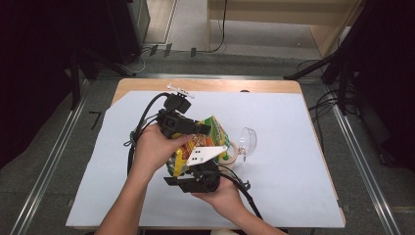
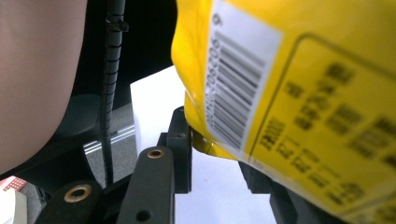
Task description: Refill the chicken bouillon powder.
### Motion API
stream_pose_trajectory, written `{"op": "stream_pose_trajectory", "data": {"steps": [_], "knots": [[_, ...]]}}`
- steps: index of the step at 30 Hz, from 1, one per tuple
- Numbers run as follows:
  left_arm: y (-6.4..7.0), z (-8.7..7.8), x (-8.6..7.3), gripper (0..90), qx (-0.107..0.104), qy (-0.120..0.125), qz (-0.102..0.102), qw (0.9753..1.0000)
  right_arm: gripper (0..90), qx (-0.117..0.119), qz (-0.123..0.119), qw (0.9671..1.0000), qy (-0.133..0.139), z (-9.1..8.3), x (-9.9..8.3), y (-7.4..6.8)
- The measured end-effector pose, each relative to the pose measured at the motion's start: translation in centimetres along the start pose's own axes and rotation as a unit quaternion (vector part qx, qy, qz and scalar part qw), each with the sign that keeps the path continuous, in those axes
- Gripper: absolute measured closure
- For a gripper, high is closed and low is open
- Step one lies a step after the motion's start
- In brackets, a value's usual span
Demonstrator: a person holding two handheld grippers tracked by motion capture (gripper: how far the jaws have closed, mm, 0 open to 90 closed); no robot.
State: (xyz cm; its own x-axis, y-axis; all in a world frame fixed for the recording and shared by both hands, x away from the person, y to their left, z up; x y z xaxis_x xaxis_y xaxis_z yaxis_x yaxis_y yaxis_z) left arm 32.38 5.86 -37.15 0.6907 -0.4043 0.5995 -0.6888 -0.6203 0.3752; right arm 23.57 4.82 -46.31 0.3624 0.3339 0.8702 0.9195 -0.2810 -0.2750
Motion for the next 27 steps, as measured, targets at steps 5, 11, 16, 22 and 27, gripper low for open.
{"op": "stream_pose_trajectory", "data": {"steps": [5,11,16,22,27], "knots": [[0.28,-0.05,0.04,76.8,-0.001,0.001,0.003,1.0,70.6,0.003,0.005,1.0,-0.001,-0.01,-0.04,0.03],[-0.02,-0.05,0.09,76.8,-0.004,0.003,-0.004,1.0,70.7,0.006,0.004,1.0,-0.001,-0.14,0.19,-0.17],[-0.22,-0.22,0.14,76.1,-0.008,0.006,-0.007,0.9999,70.6,0.009,0.007,0.9999,-0.002,-0.25,0.32,-0.37],[-0.27,-0.18,0.16,75.5,-0.009,0.007,-0.011,0.9999,70.4,0.009,0.007,0.9999,-0.003,-0.26,0.37,-0.43],[-0.36,-0.09,0.11,76.4,-0.007,0.005,-0.009,0.9999,70.6,0.007,0.005,1.0,-0.004,-0.16,0.26,-0.28]]}}
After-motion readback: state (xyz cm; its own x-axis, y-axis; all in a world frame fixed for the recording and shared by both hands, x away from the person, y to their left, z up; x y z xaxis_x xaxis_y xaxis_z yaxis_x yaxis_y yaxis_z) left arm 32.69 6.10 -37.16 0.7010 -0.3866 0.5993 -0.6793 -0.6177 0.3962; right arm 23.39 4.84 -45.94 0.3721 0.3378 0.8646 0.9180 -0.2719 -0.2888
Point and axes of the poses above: each handheld gripper's, and its own axes: z roughly forward along the jaws, x roughly out of its top, y roughly to its right, the point moved 7 cm from there along z, roughly forward along the jaws, and after that the axes turned 2 degrees about -x, right-handed, at the moved point
